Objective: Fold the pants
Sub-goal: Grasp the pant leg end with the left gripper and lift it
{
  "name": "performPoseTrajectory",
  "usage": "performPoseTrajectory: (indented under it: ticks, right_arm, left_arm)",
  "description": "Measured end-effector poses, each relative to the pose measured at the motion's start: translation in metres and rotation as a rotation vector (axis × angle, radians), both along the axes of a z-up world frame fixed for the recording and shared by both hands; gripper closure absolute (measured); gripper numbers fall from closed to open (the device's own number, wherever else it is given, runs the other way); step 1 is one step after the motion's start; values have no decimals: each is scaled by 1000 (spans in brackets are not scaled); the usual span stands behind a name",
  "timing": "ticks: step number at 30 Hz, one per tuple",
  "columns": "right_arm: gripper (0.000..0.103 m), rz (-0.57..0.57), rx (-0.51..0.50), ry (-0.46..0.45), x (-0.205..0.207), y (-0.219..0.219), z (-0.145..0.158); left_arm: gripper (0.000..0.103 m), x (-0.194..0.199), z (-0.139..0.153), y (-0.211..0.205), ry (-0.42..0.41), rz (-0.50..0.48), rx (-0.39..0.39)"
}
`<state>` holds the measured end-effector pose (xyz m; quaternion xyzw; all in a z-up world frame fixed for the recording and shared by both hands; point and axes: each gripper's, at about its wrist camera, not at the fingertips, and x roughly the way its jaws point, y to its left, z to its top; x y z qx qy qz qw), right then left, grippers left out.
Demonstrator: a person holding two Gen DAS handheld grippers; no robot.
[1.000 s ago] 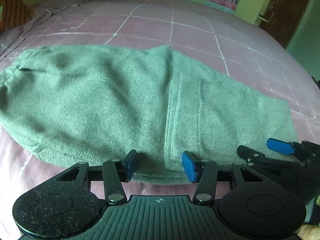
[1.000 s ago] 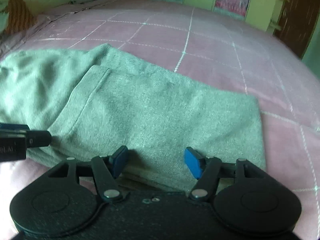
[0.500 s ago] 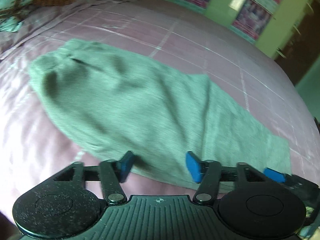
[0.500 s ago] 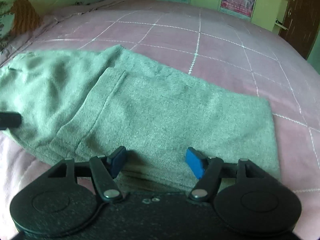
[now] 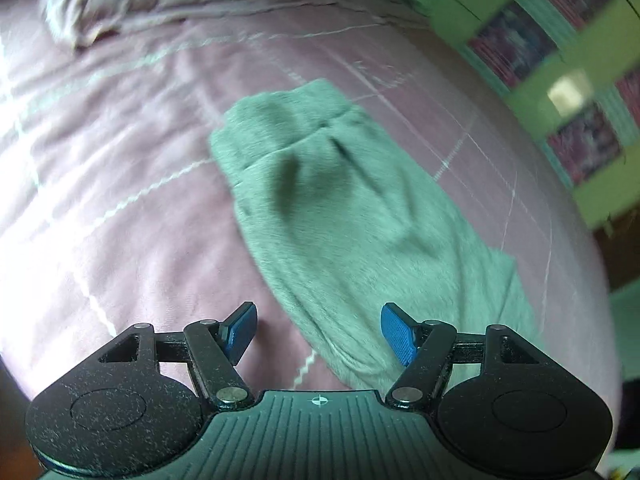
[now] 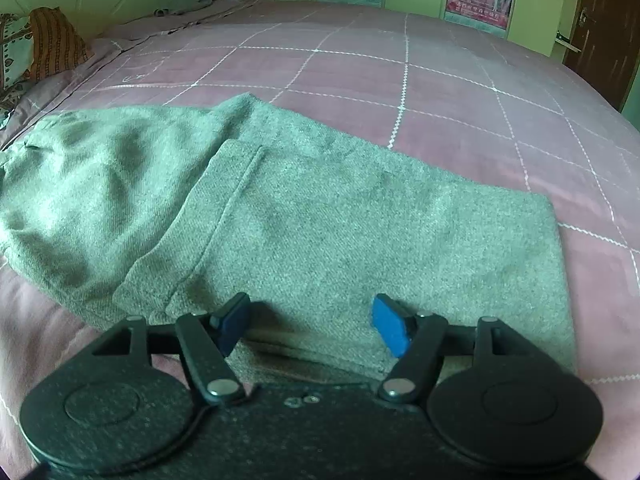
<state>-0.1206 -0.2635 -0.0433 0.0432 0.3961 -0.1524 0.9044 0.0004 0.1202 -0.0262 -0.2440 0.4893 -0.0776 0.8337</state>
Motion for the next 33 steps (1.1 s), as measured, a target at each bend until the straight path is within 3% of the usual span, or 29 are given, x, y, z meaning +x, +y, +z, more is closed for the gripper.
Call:
performPoseTrajectory:
  ticks: [4,8,11,15,18,25,28,31,33]
  right_arm:
    - [33,-1,1,-6,-1,1,-1]
    - [32,-2,3,-6,-1,0,-1]
    - [30,-4,7,-7,0,0,-1]
    - [29,-7,6,-8,2,0,-2]
    - [27,-6,4,-7,3,0,-2]
    - [25,-8,-1,-14,4,0,-3]
    - [25,-11,-4,-16,5,1,-4]
    - [24,-11,-4,-17,4,1,-4]
    - [25,-10,-2,-18,4,1,-3]
  left_arm:
    - [35,11,-27,14,55,57,-186]
    - [36,21,-45,19,64,105,-291]
    - [50,28,-54,18,66,122,-331]
    - [77,36,-77,21,79,164,-416]
    - [77,42,-96,21,67,205,-507]
    - [77,66,-112,-5,50,256,-537]
    - [84,73,-113,-12,61,280,-528]
    - [86,70,-90,-24,13,250,-428]
    - [87,70,-66,-39,-62,172,-346]
